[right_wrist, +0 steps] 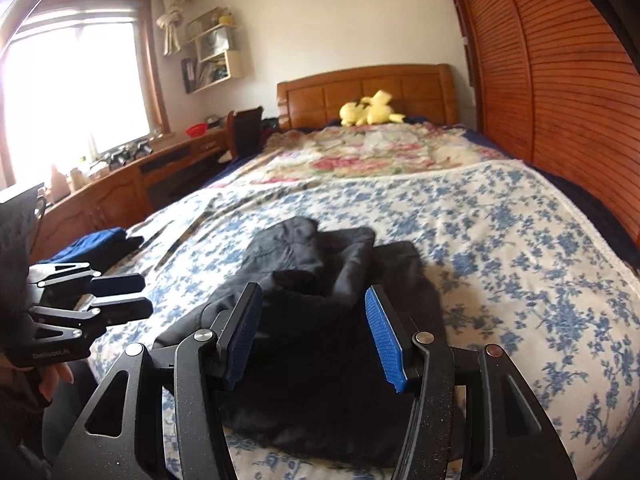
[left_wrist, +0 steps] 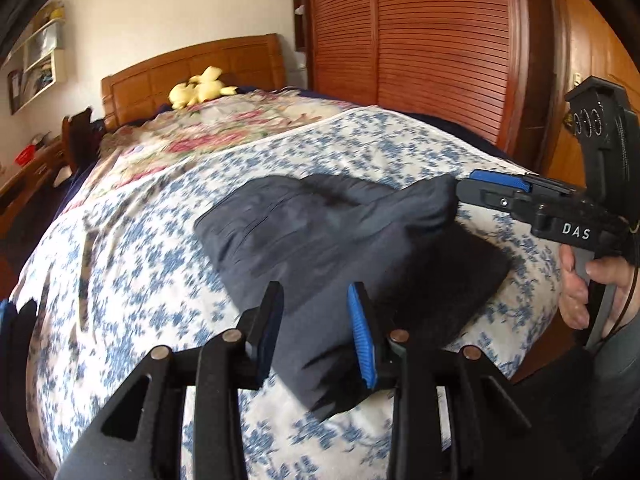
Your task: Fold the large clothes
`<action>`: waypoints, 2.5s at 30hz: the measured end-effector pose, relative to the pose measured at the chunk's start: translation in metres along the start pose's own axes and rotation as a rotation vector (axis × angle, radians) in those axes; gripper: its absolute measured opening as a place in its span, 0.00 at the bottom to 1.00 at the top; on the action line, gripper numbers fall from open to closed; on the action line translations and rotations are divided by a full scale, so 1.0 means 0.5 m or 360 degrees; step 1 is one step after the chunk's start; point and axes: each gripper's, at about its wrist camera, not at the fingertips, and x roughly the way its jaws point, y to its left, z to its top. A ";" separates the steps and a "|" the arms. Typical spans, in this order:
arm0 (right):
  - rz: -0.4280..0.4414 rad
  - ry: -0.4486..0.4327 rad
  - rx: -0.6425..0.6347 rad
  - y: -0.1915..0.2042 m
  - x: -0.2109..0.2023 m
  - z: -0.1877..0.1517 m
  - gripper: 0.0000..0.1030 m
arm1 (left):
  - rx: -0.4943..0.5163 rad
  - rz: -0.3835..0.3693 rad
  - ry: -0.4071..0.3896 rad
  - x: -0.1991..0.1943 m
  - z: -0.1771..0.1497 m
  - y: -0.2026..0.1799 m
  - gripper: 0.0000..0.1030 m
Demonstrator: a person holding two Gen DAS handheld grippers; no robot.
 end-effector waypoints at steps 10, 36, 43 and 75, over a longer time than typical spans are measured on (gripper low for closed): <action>0.0017 0.0175 -0.0054 0.023 0.083 -0.034 0.53 | -0.0094 0.0074 0.0056 0.022 -0.053 0.054 0.31; 0.0052 0.0030 -0.0050 -0.004 0.027 -0.026 0.01 | -0.0113 0.0044 0.0090 0.043 -0.075 0.058 0.31; -0.0104 -0.0102 0.0077 -0.096 -0.070 -0.030 0.01 | -0.0099 0.0015 0.0083 0.044 -0.071 0.043 0.31; -0.0069 0.0107 -0.0187 0.025 0.055 -0.035 0.42 | -0.0148 -0.0007 0.0021 0.021 -0.094 0.079 0.31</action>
